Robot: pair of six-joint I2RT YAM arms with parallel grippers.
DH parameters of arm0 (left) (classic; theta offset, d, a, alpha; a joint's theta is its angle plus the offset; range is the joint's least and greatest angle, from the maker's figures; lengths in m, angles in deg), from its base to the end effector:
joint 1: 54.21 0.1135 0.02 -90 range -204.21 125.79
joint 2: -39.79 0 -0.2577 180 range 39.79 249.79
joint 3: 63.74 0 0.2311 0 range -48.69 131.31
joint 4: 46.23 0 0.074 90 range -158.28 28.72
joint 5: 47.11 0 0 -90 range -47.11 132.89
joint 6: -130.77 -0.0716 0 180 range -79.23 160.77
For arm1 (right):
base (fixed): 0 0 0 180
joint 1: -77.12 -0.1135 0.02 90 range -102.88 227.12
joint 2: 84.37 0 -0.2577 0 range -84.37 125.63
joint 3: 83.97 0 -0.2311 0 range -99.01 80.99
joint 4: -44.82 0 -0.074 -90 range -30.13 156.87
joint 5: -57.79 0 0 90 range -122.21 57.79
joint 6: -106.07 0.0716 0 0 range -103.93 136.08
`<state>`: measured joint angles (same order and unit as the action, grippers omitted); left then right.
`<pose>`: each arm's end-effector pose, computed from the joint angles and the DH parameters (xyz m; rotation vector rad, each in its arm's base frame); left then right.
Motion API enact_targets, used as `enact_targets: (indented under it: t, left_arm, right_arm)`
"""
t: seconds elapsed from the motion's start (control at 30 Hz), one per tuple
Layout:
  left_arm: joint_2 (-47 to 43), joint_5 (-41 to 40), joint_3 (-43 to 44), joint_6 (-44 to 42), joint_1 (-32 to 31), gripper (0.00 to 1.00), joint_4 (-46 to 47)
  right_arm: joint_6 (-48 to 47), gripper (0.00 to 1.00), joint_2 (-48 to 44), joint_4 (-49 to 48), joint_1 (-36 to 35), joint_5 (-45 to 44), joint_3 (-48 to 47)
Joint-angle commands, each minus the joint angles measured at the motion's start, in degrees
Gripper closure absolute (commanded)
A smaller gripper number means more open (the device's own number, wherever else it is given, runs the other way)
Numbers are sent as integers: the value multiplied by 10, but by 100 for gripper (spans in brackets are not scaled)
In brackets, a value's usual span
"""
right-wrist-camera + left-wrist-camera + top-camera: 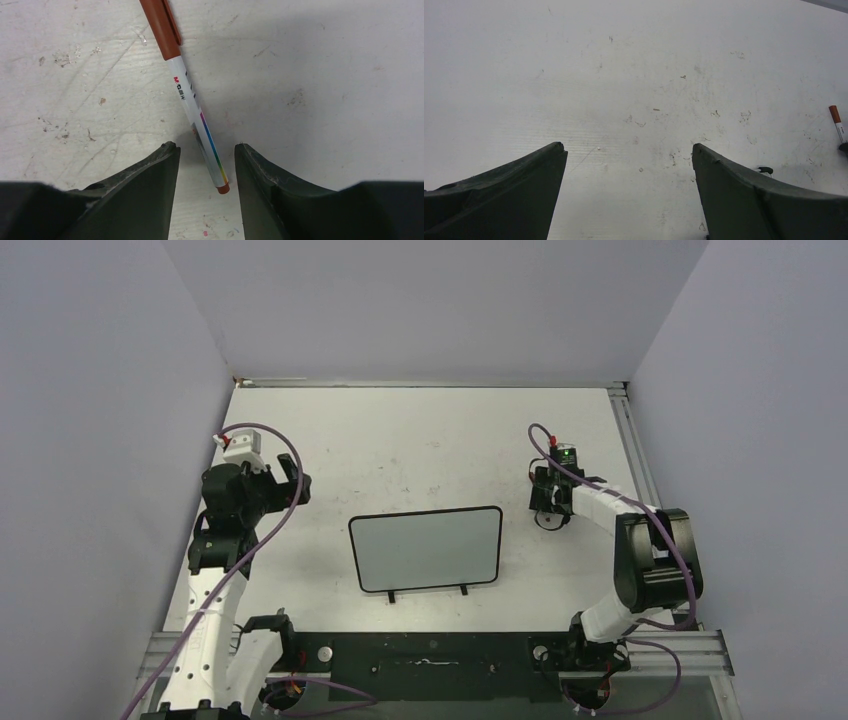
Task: Write a sentence on the whiteboard
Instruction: Open the whiteboard marker at the center of the board.
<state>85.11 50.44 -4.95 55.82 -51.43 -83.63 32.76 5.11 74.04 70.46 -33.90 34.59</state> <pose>0.1963 0.0001 0.2918 -0.2243 1.9819 -0.2692 0.2986 0.0327 0.1401 0.2361 2.5630 0.1158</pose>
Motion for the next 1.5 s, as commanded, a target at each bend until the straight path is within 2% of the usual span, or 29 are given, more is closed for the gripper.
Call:
enact_targets:
  t: [0.0, 0.2, 0.43, 0.63, 0.83, 0.93, 1.0, 1.13, 1.23, 1.4, 1.47]
  left_arm:
    - [-14, 33, -3, -9, 3, 4, 41]
    - [-16, 45, -3, -9, 2, 4, 45]
    - [-22, 54, -6, -10, 2, 4, 48]
    - [-24, 74, -8, -16, -6, 4, 52]
    - [-45, 124, -14, -36, -13, 2, 80]
    - [-47, 130, -3, -41, -19, 2, 114]
    - [-36, 135, 36, -45, -22, 1, 121]
    - [2, 140, 160, -84, -102, 1, 102]
    - [33, 169, 227, -161, -187, 1, 43]
    - [12, 98, 224, -280, -362, 1, -19]
    - [-16, 75, 207, -303, -405, 1, -21]
  right_arm:
    - [-10, 57, 29, -15, 4, 1, -25]
    - [-11, 69, 47, -7, 5, 25, -37]
    - [2, 94, 48, -14, 7, 50, -18]
    - [19, 95, -32, -17, 9, 48, 5]
    - [29, 95, -183, 19, 7, 57, -14]
    - [23, 95, -236, 45, 4, 108, -49]
    - [22, 95, -254, 66, -8, 156, -82]
    - [2, 95, -264, 108, -73, 241, -171]
    - [-3, 95, -254, 122, -145, 314, -215]
    - [-11, 95, -218, 162, -284, 340, -267]
    - [-12, 95, -199, 184, -321, 350, -284]
